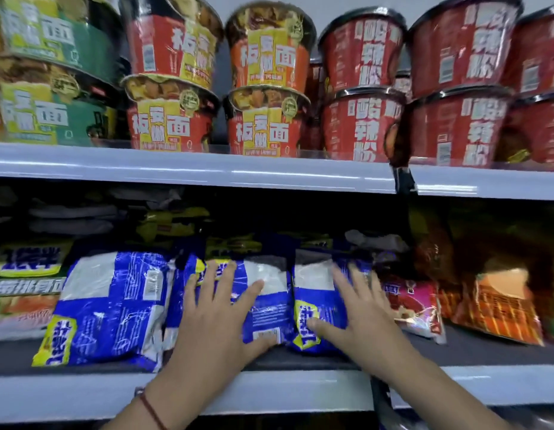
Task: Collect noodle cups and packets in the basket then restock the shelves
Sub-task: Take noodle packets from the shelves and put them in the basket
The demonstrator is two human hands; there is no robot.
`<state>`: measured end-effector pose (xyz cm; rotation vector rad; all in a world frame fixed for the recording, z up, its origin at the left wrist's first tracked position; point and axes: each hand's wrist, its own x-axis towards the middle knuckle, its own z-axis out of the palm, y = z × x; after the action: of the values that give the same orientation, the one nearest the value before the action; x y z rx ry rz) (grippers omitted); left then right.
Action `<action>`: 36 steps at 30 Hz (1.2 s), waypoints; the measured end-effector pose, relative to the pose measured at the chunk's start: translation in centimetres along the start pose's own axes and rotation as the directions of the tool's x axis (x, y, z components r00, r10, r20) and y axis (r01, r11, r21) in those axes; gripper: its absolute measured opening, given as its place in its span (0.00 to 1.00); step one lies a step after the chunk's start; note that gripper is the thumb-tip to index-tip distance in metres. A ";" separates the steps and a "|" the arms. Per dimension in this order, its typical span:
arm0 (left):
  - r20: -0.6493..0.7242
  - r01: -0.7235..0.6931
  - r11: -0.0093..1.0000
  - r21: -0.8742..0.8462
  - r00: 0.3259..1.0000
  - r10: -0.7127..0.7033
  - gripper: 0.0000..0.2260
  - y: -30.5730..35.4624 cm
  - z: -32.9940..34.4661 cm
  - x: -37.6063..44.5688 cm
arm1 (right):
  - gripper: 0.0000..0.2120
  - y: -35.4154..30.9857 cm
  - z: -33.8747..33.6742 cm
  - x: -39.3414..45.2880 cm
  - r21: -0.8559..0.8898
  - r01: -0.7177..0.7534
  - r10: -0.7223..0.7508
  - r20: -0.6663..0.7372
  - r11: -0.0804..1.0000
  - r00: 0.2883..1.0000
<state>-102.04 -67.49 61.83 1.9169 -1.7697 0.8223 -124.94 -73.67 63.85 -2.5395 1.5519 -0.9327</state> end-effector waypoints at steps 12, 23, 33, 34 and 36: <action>-0.149 -0.074 0.981 -0.179 0.988 0.047 0.29 -3.4 -4.0 -4.0 | 0.30 -3.7 0.9 -1.4 0.048 0.202 -0.189 -0.194 0.978 0.963; 0.031 0.541 0.822 -0.176 0.838 -0.545 0.10 -27.4 -8.0 -37.2 | 0.12 -33.9 19.4 -14.1 0.831 0.029 -0.613 0.386 0.556 0.689; 0.546 0.997 -0.053 0.053 -0.073 -0.834 0.05 -44.5 -8.4 -74.6 | 0.08 -61.8 45.8 -35.0 0.590 -0.233 -0.573 0.807 0.773 0.142; 0.580 0.984 -0.170 0.056 -0.170 -0.796 0.03 -45.9 -7.9 -76.8 | 0.07 -63.6 47.9 -36.5 0.539 -0.235 -0.538 0.839 0.808 0.075; 0.618 0.922 -0.385 0.035 -0.323 -0.717 0.03 -48.8 -6.5 -80.2 | 0.04 -66.9 51.9 -38.8 0.436 -0.234 -0.458 0.888 0.869 -0.046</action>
<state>-56.64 2.59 18.45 2.1838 0.2443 -0.7785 -58.01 -22.68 23.91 -1.8631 0.4082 0.6433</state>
